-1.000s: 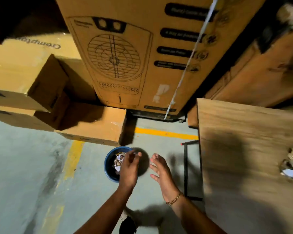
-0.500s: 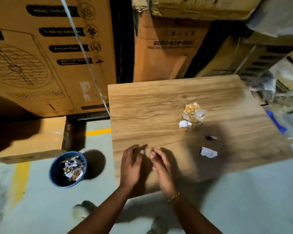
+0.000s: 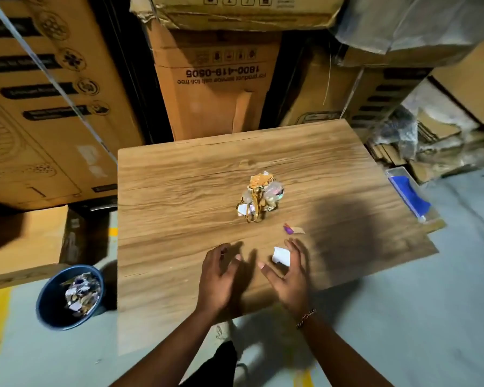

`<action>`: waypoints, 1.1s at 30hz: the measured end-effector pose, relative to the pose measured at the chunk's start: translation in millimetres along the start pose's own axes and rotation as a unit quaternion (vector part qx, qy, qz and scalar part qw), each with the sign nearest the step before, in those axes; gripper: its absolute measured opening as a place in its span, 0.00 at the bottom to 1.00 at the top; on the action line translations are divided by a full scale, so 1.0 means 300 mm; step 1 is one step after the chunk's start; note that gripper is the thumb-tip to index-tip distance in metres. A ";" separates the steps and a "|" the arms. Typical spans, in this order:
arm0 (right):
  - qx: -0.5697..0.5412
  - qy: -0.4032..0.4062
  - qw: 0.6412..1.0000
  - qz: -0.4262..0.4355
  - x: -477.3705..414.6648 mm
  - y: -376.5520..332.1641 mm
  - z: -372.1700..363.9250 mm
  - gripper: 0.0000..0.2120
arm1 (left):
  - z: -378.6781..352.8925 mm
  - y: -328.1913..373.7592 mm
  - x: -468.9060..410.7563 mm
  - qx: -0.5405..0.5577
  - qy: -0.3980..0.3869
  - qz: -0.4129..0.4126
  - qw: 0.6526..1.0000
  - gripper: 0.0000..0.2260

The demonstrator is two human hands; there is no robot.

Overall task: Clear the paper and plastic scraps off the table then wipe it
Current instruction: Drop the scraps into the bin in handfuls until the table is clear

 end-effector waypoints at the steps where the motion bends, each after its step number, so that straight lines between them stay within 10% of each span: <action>1: 0.040 0.002 0.999 0.014 -0.024 0.014 0.009 0.41 | -0.013 0.002 -0.023 0.000 0.003 0.001 1.000 0.25; 5: 0.215 -0.015 0.976 0.021 -0.149 0.159 0.024 0.50 | -0.063 0.028 -0.134 -0.031 0.022 0.002 0.999 0.19; 10: 0.311 -0.097 0.945 0.027 -0.276 0.328 0.004 0.49 | -0.103 0.060 -0.236 -0.099 0.060 0.003 0.993 0.37; 20: 0.320 -0.132 0.935 0.080 -0.551 0.395 0.030 0.28 | -0.179 0.090 -0.311 -0.094 0.115 0.033 0.988 0.44; 33: 0.269 -0.163 0.942 0.119 -1.101 0.346 -0.072 0.29 | -0.276 0.193 -0.457 -0.124 0.246 0.064 0.959 0.39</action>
Point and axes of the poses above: each hand's wrist, its own x-axis away from the middle knuckle, its own z-axis out of the back of the hand, y = z × x, the point moved 9 cm from there along -x, towards the middle knuckle, and after that the axes turned 11 degrees about -x, right-handed, at the moved point
